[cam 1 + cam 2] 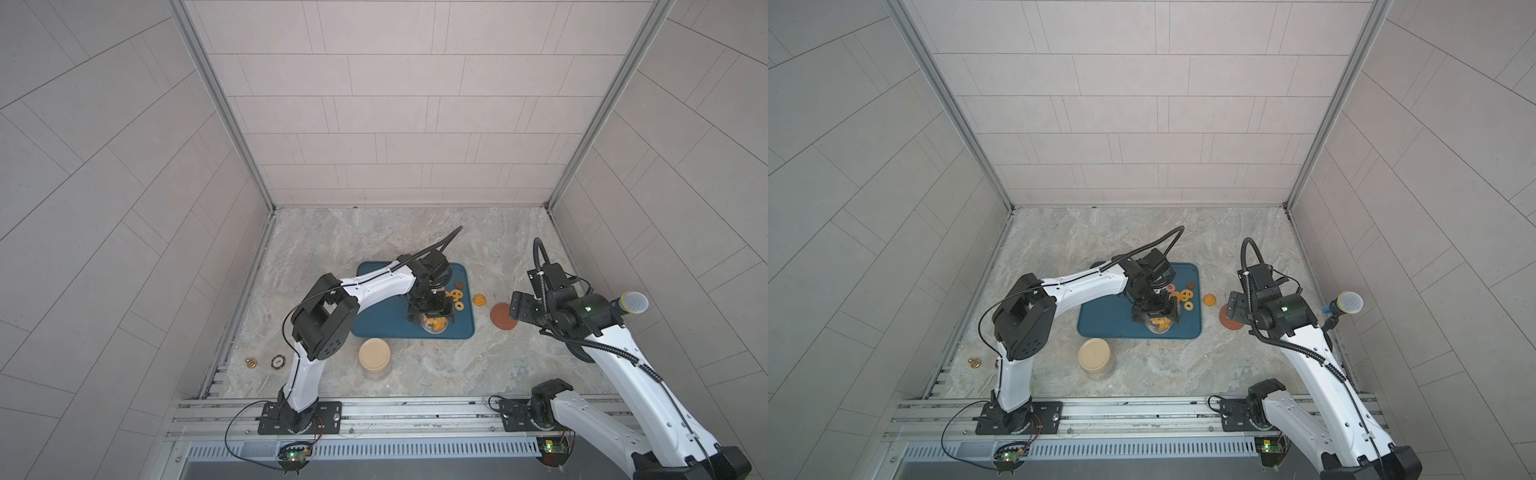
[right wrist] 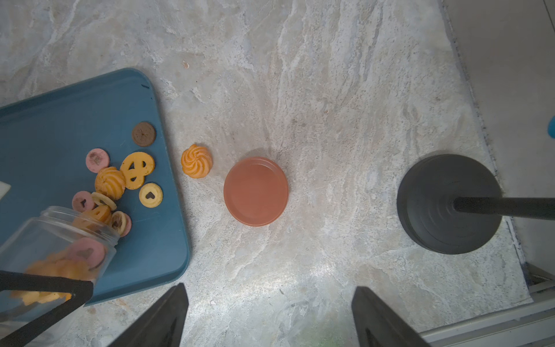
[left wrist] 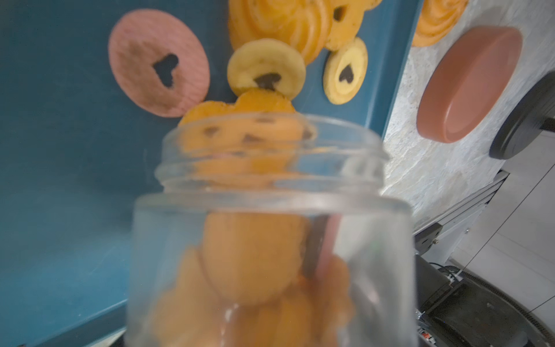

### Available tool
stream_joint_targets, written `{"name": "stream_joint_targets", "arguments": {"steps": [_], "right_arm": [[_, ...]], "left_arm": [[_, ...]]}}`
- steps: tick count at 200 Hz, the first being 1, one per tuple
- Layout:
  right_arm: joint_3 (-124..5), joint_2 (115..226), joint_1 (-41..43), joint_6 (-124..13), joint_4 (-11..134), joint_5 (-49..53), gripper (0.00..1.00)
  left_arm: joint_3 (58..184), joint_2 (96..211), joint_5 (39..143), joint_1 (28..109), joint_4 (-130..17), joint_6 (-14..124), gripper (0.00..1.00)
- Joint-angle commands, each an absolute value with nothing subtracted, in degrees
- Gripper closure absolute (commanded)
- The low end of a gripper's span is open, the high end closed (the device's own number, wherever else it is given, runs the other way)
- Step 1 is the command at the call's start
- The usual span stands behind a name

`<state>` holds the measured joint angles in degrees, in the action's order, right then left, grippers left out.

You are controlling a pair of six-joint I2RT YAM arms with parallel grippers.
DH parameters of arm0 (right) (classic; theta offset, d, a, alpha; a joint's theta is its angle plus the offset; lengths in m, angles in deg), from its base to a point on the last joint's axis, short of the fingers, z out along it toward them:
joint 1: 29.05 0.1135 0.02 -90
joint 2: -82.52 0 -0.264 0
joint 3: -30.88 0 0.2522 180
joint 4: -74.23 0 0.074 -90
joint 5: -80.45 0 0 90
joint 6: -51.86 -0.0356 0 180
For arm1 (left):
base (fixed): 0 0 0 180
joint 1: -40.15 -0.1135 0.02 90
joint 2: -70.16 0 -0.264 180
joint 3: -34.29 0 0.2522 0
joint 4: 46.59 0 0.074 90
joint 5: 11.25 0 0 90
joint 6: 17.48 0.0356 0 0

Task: Pour the cookies out of the jar
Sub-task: Pour the cookies in the jar onto the tray.

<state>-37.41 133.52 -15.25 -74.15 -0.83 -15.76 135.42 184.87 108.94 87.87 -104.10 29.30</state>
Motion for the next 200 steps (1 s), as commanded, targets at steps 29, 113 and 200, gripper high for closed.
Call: {"name": "stream_joint_targets", "arguments": {"steps": [29, 113, 200], "right_arm": [[-39.96, 133.08, -15.52, -74.48, -3.15, -16.24, 0.10], [-39.87, 133.77, -15.61, -74.58, -2.39, -15.50, 0.11], [-39.83, 132.18, -15.61, -74.60, -3.32, -16.23, 0.11]], "left_arm": [[141.42, 185.60, 109.49, 84.78, -104.63, 23.87, 1.00], [123.27, 175.53, 121.38, 85.24, -76.92, -2.45, 1.00], [117.18, 170.27, 118.80, 86.27, -75.23, -6.32, 1.00]]}}
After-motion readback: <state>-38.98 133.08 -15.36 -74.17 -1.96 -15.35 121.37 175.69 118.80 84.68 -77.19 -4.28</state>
